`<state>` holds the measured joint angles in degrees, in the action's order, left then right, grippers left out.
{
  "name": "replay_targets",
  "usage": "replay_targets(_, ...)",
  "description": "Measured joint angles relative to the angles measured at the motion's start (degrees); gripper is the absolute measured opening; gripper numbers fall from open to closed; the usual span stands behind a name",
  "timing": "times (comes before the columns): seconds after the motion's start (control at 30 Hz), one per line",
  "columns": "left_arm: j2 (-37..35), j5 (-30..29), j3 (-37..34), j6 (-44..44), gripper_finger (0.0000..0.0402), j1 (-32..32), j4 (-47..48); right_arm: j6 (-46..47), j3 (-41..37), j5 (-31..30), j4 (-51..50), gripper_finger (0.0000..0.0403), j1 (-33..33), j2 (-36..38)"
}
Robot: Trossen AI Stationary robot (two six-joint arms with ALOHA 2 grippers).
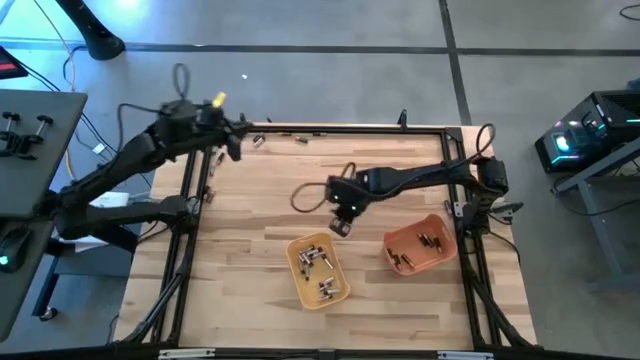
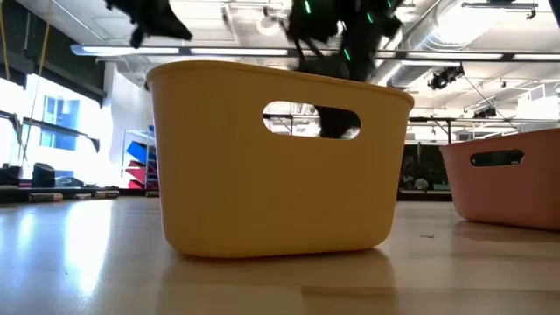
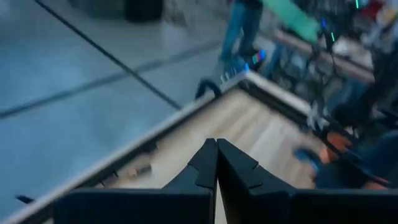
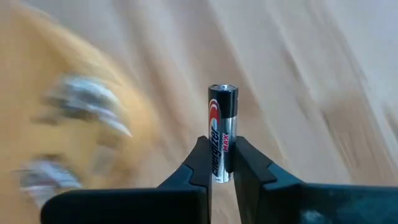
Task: Sort batteries
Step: Put the silver battery into the yellow bin
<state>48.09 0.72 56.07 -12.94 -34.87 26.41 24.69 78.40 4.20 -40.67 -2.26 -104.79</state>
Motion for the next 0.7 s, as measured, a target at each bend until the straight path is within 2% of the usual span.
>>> replay_targets(0.13,-3.3,-4.2,0.0,-0.9,0.0000,0.0,3.3,-4.3,6.7,1.6,-0.4,0.0020,1.1,-0.3)
replay_targets(0.33,-3.8,-5.3,0.0,-1.9,0.0000,0.0,13.6,-1.3,6.9,6.4,2.3,0.0020,4.2,-2.8)
replay_targets(0.57,-2.3,-5.6,0.0,0.5,0.0000,0.0,16.8,1.0,7.0,11.5,5.4,0.0020,10.6,-5.8)
replay_targets(0.63,-1.5,-6.1,0.0,-0.4,0.0000,0.0,18.6,1.3,7.0,10.9,5.4,0.0021,11.9,-6.7)
replay_targets(0.7,-0.6,-6.9,0.0,-1.8,0.0000,0.0,21.1,3.4,7.0,10.4,5.3,0.0043,12.7,-7.9)
